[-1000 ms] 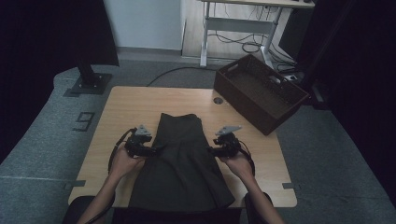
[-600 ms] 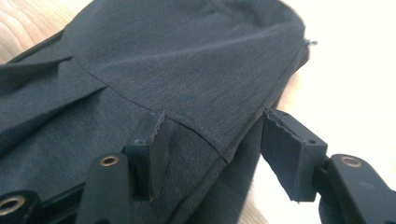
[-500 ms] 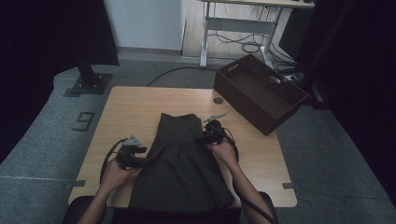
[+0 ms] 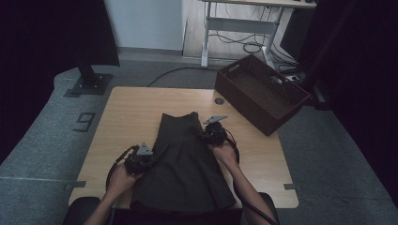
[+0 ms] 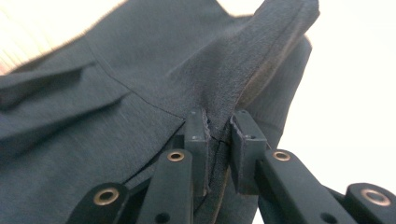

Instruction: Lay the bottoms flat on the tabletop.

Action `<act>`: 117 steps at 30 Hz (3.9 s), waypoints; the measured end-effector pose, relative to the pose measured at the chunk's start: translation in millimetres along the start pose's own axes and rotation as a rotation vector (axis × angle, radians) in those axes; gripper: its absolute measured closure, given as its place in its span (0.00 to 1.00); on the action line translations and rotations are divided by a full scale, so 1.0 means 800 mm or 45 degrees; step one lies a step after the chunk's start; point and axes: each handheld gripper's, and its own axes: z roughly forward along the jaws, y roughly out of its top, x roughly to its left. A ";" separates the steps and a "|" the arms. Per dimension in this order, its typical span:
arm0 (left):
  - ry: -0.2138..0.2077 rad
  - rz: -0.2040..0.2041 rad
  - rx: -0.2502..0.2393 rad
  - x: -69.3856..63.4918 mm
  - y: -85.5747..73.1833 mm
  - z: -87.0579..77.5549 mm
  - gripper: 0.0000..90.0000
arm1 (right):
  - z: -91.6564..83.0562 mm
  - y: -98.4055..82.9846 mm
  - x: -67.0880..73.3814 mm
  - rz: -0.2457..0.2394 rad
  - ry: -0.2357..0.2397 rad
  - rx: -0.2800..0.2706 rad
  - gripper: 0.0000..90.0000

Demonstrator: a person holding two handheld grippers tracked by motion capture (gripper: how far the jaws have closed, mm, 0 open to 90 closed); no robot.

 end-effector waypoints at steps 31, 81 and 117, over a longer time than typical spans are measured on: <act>-0.003 -0.168 -0.081 0.044 0.032 0.014 0.23 | 0.039 -0.001 -0.055 0.083 -0.165 0.117 0.44; 0.121 0.011 -0.165 0.037 0.085 0.021 0.94 | -0.001 0.022 -0.013 0.079 0.031 -0.007 0.92; 0.047 -0.171 0.076 0.049 0.007 0.039 0.18 | 0.040 -0.042 -0.037 0.103 -0.148 0.108 0.38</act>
